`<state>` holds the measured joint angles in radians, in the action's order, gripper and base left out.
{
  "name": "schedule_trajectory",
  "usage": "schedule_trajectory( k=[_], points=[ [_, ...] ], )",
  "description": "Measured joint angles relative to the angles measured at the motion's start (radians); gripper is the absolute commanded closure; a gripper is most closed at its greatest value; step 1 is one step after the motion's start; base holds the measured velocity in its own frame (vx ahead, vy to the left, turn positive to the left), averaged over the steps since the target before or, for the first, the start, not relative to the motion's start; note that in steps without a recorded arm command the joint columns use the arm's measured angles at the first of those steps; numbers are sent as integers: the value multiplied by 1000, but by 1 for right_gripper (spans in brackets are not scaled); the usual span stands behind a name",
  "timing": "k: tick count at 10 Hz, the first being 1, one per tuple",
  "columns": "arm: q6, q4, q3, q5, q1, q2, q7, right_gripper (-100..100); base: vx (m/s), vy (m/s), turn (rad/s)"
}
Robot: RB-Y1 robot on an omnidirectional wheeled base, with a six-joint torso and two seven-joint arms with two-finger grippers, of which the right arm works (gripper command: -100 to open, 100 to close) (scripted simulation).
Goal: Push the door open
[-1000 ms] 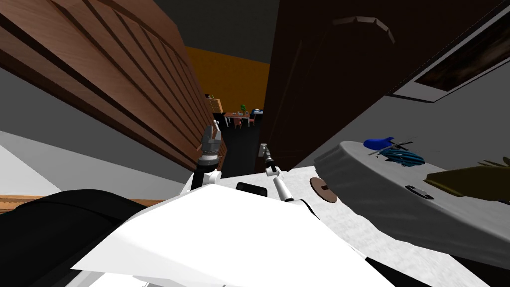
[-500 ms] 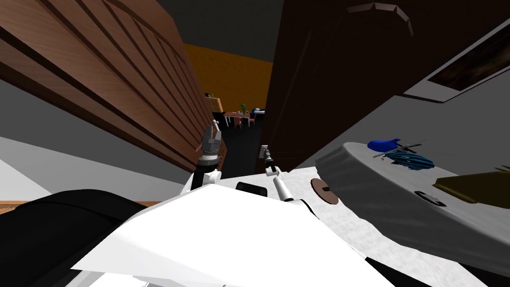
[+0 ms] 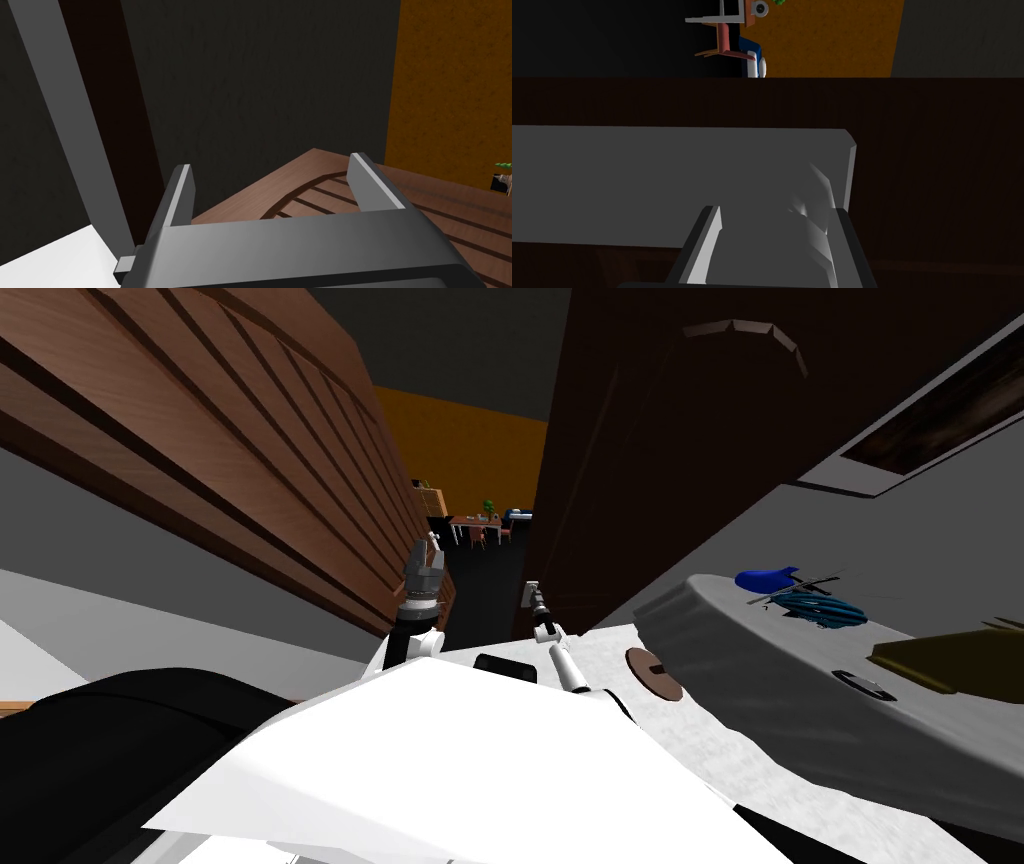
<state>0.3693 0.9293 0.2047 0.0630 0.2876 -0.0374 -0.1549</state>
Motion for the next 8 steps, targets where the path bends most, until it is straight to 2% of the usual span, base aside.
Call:
schedule_trajectory(
  k=[1, 2, 4, 6, 8],
  points=[
    [4, -9, -9, -2, 4, -2, 2, 100, 180, 121, -54],
    [-2, 7, -14, -3, -5, -6, 5, 100, 196, 95, -55],
    [-11, 18, -32, -6, -5, -12, 12, 100, 178, 130, -45],
    [1, -6, -55, -12, 16, -24, 13, 100, 148, 143, -75],
    [1, -9, -77, -16, 16, -28, 21, 100, 142, 117, -62]
  ],
)
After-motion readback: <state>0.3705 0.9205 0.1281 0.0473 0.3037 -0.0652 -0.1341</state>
